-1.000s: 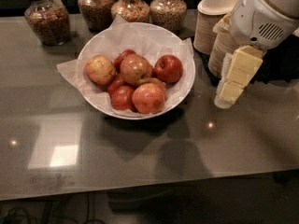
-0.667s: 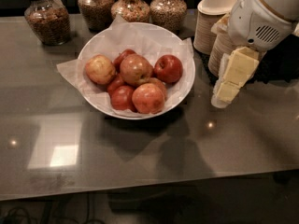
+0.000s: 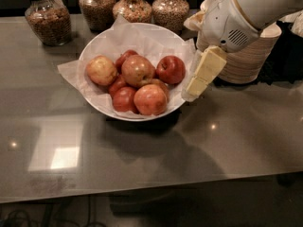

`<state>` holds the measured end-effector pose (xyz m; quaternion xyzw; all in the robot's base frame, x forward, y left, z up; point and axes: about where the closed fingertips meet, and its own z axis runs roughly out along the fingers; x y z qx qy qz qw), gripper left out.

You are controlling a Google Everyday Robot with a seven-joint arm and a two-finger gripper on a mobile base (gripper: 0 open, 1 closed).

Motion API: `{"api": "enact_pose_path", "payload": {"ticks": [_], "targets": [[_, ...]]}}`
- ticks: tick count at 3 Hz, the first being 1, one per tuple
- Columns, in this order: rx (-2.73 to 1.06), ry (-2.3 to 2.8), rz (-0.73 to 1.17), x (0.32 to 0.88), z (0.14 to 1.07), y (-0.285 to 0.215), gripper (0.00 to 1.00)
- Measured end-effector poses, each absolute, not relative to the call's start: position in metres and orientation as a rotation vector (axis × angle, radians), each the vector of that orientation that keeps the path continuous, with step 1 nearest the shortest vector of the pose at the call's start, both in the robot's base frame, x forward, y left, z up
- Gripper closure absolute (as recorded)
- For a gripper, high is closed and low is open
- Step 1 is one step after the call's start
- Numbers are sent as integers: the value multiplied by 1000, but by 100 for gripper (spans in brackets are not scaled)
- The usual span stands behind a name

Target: Pick apple from white bowl

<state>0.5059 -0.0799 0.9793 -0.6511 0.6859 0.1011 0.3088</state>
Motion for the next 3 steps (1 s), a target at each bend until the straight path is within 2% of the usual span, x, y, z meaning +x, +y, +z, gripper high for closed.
{"api": "enact_pose_path", "payload": {"ticks": [2,3], "targets": [[-1679,1669,463,508,985,-47,0],[-1680,1639,530,507,984,-37,11]]}}
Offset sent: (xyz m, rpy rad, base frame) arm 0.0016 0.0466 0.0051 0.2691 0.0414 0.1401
